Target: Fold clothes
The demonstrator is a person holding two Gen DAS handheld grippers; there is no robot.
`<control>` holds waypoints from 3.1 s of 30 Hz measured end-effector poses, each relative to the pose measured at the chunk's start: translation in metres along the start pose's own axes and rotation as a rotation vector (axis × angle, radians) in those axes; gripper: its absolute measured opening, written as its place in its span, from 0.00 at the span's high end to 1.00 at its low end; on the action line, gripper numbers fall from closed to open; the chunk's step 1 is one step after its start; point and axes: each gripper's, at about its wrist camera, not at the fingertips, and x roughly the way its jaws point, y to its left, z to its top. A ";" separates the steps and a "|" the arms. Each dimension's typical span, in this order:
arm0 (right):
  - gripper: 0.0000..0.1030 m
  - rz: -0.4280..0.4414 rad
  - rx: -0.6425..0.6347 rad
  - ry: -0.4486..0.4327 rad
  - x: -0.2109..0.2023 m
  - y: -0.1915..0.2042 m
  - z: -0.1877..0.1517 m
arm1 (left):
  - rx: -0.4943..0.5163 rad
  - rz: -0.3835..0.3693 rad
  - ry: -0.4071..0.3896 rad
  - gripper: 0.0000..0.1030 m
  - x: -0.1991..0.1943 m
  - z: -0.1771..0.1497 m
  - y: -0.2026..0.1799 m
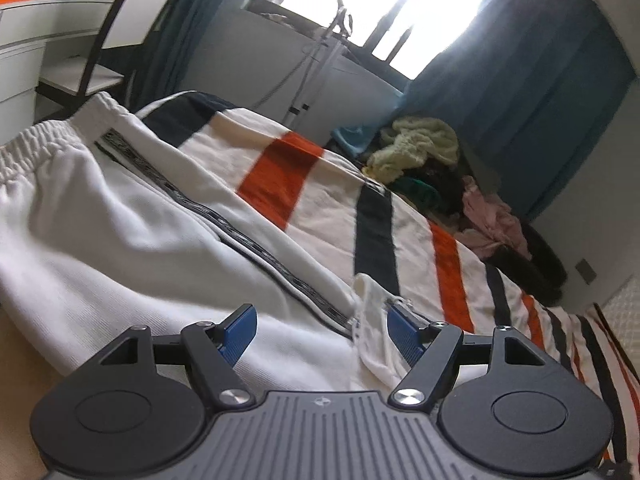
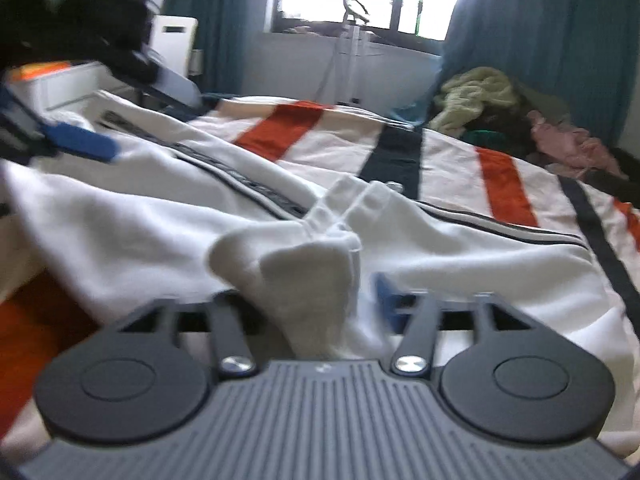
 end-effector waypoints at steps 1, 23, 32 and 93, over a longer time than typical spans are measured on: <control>0.20 0.015 0.006 -0.010 -0.006 -0.002 0.000 | 0.008 -0.005 0.001 0.28 0.000 -0.002 -0.003; 0.20 -0.059 0.300 0.003 -0.065 -0.134 -0.022 | 0.199 -0.064 0.123 0.21 0.036 -0.065 -0.072; 0.20 -0.140 0.439 0.047 -0.043 -0.169 -0.040 | 0.336 0.059 0.152 0.21 0.067 -0.087 -0.089; 0.19 -0.228 0.492 0.075 -0.026 -0.175 -0.052 | 0.088 -0.153 0.243 0.47 0.185 -0.003 -0.033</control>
